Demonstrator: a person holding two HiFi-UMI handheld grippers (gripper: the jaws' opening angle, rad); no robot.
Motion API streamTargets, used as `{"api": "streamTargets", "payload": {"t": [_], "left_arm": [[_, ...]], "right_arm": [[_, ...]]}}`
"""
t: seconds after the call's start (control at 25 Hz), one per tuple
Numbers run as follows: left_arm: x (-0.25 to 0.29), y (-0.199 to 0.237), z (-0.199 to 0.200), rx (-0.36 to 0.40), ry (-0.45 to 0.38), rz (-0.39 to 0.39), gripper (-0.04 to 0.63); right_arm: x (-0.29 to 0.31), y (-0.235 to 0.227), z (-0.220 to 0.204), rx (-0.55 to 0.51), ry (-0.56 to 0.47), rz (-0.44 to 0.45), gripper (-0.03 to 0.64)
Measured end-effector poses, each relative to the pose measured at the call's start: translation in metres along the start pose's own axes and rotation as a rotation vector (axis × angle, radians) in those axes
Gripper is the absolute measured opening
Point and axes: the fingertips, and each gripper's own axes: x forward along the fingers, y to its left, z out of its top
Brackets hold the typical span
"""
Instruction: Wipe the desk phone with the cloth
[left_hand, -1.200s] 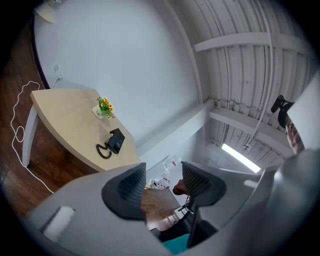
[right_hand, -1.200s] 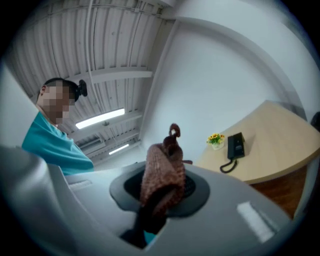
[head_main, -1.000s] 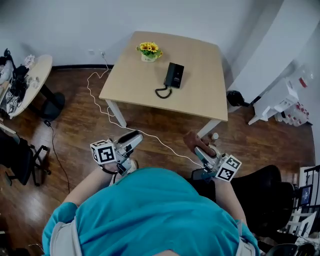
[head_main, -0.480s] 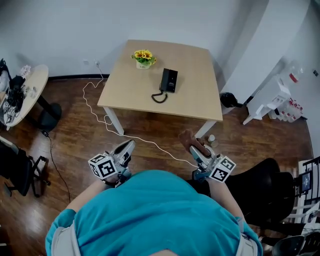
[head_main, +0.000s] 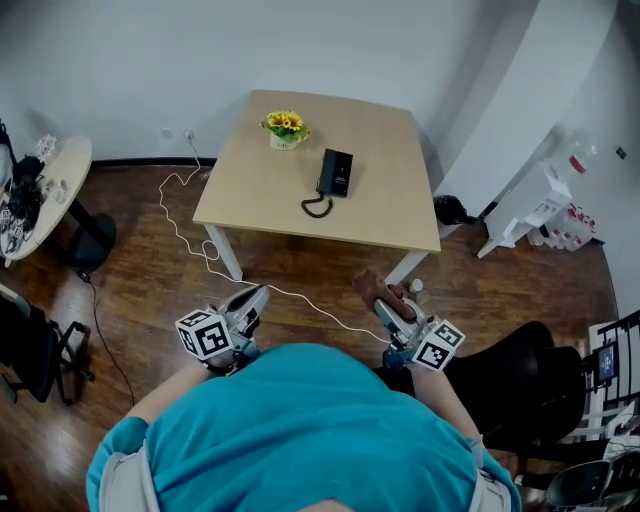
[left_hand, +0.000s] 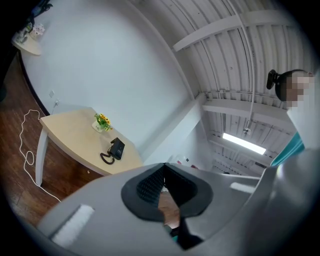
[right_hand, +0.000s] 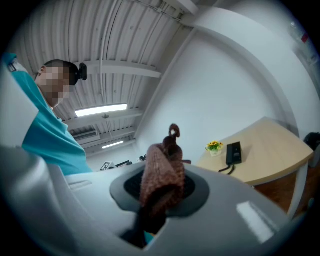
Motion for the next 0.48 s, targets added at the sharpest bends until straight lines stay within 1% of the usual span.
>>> {"api": "streamTargets", "payload": {"t": [0.24, 0.48], "left_arm": [[0.005, 0.003, 0.004, -0.002, -0.003, -0.009, 0.006], [0.006, -0.001, -0.004, -0.016, 0.007, -0.003, 0.006]], "right_arm": [[-0.002, -0.003, -0.004, 0.001, 0.009, -0.010, 0.057], [-0.013, -0.006, -0.010, 0.020, 0.025, -0.019, 0.057]]}}
